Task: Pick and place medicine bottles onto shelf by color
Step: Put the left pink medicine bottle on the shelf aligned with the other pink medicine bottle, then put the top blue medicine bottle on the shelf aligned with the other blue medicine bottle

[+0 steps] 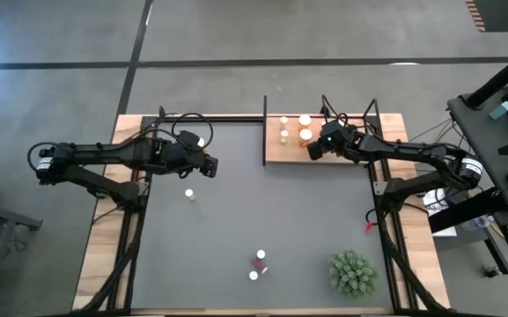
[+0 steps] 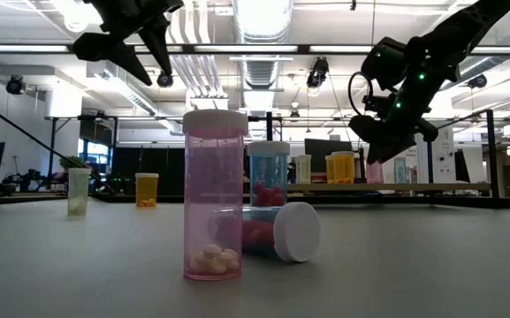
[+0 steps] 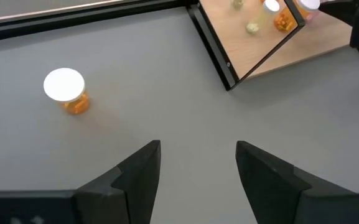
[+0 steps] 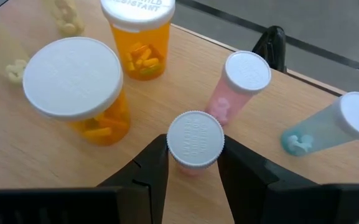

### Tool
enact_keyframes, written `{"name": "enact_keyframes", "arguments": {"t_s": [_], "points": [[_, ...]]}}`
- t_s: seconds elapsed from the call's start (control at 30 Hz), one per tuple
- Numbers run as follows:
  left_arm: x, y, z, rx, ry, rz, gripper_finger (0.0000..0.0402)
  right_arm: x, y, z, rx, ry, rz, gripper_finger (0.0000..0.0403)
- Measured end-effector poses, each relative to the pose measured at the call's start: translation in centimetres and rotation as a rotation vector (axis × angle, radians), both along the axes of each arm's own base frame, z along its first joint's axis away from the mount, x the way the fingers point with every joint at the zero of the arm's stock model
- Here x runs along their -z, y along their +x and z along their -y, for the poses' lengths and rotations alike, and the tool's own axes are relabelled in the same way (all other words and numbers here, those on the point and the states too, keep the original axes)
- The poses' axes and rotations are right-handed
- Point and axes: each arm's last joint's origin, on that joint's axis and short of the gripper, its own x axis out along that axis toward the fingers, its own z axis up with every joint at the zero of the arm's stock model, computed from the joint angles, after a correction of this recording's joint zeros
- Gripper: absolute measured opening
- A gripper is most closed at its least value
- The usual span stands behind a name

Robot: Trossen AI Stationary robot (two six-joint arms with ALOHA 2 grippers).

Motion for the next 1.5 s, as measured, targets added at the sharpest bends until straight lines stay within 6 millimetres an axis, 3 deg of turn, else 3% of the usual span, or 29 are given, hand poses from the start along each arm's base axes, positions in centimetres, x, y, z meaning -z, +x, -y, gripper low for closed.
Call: {"name": "enact_keyframes", "arguments": {"t_s": [0.47,0.8,1.2,1.5], "points": [[0.0,0.0,0.0,0.0,0.0,0.0,0.0193,0.1,-0.1,-0.1,-0.002,0.008,-0.008,0.016],[0.0,0.0,0.0,0.001,0.001,-0.001,0.0193,-1.7,-0.6,-0.4,-0.005,0.031,-0.038,0.0178],[0.0,0.0,0.0,0.008,0.005,-0.006,0.0193,-5.9,-0.6,-0.6,0.001,0.098,-0.105,0.0178],[0.0,0.0,0.0,0.009,0.006,-0.007,0.0193,-11.2,1.0,-2.0,-0.154,0.193,0.047,0.0178]]}}
